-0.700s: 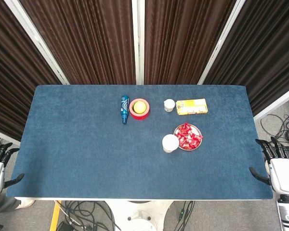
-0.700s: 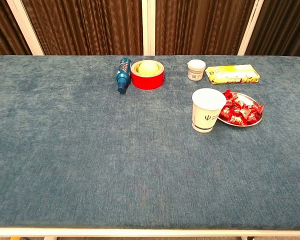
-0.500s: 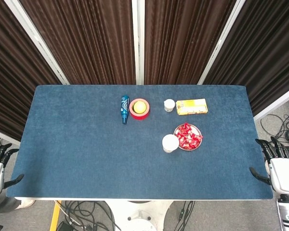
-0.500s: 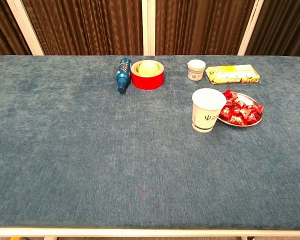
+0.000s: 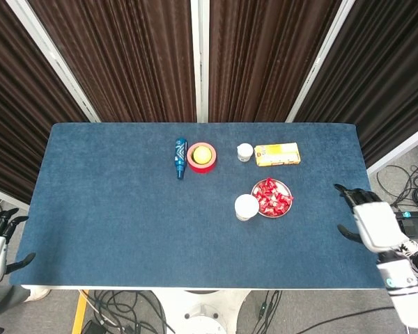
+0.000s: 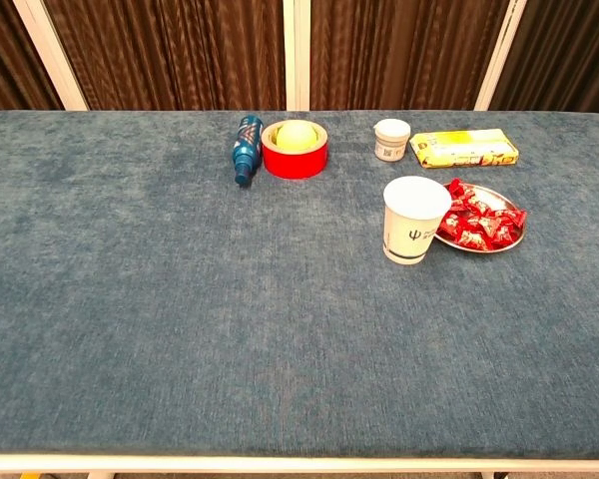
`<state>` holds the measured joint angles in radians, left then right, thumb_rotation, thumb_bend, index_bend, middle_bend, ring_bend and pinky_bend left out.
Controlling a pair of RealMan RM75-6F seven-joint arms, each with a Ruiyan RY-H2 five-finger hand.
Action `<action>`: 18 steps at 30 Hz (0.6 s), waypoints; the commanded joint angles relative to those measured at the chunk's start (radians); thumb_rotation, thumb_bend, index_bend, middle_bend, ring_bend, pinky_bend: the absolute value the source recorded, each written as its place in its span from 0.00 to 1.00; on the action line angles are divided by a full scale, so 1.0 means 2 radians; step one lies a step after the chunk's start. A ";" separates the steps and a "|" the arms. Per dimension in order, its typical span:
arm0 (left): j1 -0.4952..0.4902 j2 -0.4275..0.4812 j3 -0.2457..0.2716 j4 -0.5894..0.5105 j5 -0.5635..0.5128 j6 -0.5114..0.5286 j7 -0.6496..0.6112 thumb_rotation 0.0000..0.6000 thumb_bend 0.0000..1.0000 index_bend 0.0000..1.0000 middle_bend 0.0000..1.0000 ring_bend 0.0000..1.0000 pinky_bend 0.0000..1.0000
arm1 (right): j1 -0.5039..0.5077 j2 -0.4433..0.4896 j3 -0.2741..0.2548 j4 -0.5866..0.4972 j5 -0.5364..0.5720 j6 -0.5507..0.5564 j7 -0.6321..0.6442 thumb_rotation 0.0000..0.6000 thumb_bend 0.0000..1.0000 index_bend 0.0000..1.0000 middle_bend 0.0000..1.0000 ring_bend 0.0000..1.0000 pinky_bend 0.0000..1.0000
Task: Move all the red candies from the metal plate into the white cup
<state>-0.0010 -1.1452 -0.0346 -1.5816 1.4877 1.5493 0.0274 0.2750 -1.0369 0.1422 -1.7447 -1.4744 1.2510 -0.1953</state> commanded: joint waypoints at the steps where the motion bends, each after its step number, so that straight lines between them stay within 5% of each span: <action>1: 0.000 -0.001 0.000 0.000 -0.002 -0.002 0.001 1.00 0.00 0.30 0.24 0.14 0.18 | 0.070 -0.030 0.023 0.007 0.055 -0.094 -0.056 1.00 0.05 0.13 0.58 0.61 0.67; 7: 0.000 -0.003 0.000 0.004 -0.008 -0.007 0.001 1.00 0.00 0.30 0.24 0.14 0.18 | 0.142 -0.103 0.032 0.073 0.127 -0.191 -0.079 1.00 0.10 0.30 0.91 0.93 0.98; 18: 0.000 -0.009 0.000 0.016 -0.013 -0.011 -0.008 1.00 0.00 0.30 0.24 0.14 0.18 | 0.198 -0.200 0.016 0.189 0.193 -0.253 -0.094 1.00 0.17 0.36 0.97 0.99 1.00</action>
<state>-0.0006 -1.1624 -0.0343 -1.5504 1.4628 1.5282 0.0118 0.6528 -1.4104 0.1812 -1.3957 -1.1121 0.7645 -0.3764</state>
